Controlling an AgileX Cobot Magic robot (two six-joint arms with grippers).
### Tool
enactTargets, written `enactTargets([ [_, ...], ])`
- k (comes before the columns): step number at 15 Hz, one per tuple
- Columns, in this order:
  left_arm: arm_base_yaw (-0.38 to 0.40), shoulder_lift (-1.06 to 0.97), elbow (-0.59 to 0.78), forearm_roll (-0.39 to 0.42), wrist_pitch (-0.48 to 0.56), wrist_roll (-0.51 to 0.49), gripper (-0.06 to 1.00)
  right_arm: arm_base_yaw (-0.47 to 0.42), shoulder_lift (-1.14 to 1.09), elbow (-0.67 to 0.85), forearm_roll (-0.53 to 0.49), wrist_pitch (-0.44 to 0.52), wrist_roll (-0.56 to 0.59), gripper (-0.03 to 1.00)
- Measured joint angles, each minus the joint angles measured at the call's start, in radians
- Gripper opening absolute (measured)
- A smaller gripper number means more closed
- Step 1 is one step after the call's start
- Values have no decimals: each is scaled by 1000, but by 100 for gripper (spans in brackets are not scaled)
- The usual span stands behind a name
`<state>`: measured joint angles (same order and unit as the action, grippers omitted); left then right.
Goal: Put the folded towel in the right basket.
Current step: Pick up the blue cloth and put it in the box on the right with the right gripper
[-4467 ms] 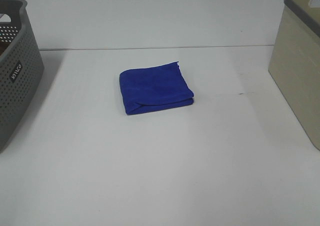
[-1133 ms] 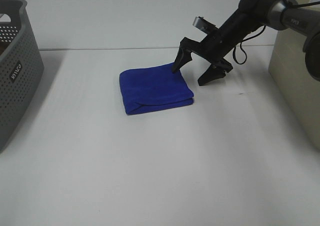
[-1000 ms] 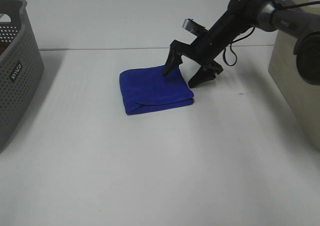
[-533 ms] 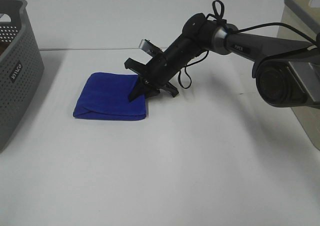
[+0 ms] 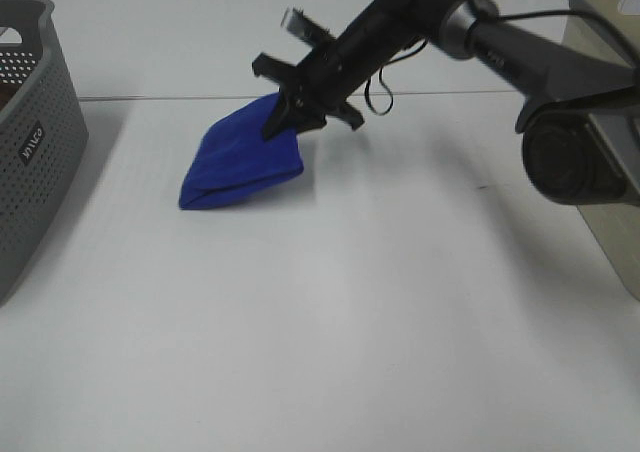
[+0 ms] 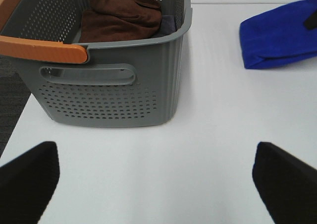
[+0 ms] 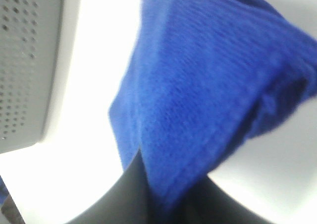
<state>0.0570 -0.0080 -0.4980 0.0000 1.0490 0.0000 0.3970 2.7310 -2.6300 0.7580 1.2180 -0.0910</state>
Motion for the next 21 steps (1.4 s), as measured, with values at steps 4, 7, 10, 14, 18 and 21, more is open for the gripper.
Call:
enactTargets([
  [4,0,0,0,61,0,0,99,-117,-311,18,-180,2,18,9],
  [7,0,0,0,68,0,0,99,-215,-588,204,-371,0,-4,9],
  [10,0,0,0,68,0,0,99,-377,-782,427,-524,4,-92,9],
  [14,0,0,0,68,0,0,99,-605,-837,551,-578,6,-108,9],
  [18,0,0,0,68,0,0,99,-707,-842,692,-587,6,-139,9],
  [21,0,0,0,68,0,0,99,-707,-811,700,-585,5,-99,9],
])
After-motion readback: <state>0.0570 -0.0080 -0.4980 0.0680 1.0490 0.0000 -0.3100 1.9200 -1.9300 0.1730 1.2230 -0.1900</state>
